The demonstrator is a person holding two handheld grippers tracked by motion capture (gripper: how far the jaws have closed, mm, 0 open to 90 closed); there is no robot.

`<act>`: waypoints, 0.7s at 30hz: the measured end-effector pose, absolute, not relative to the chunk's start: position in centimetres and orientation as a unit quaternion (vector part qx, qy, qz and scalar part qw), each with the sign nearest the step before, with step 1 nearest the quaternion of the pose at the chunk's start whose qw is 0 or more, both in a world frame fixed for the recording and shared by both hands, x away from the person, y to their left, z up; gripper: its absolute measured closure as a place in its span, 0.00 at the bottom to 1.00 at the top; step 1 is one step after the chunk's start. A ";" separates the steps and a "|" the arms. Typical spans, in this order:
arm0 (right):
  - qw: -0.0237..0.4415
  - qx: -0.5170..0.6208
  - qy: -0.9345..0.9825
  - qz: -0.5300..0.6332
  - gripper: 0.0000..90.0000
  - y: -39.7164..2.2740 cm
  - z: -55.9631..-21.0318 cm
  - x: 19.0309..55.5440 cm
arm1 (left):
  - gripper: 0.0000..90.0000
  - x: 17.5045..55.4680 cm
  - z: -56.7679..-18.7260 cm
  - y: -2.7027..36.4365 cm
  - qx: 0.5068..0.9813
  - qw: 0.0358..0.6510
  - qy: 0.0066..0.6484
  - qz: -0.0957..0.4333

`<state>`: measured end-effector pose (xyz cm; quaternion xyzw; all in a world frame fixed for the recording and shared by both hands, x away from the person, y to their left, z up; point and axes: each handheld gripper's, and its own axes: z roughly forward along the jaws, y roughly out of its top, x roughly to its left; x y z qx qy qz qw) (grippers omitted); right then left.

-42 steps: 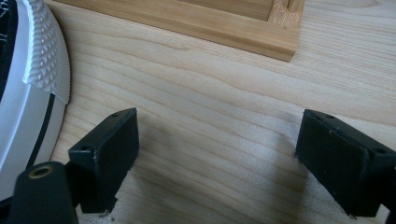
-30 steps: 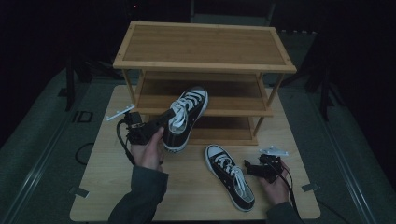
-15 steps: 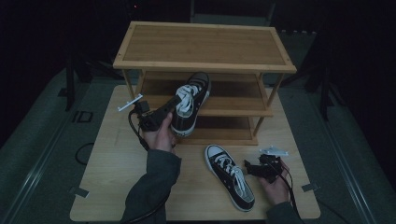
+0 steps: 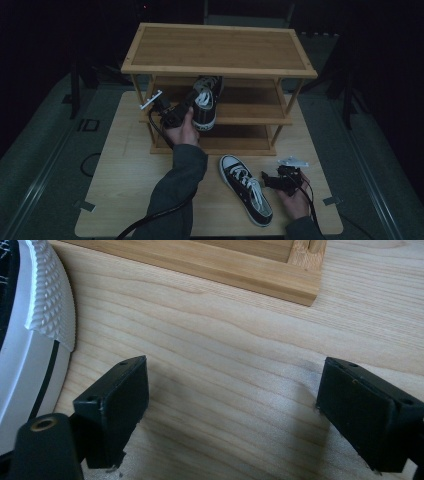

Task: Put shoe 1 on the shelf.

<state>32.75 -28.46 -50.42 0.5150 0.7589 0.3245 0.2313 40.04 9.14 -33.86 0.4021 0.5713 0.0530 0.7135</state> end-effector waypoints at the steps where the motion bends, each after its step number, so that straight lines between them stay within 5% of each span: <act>1: 0.231 0.515 0.759 0.325 0.14 -28.5 -50.4 32.8 | 0.99 40.2 -33.7 9.0 0.399 0.712 0.576 0.056; 21: 0.231 0.515 0.759 0.325 0.14 -28.5 -50.4 32.8 | 0.99 42.5 -34.3 8.8 0.387 0.683 0.616 0.070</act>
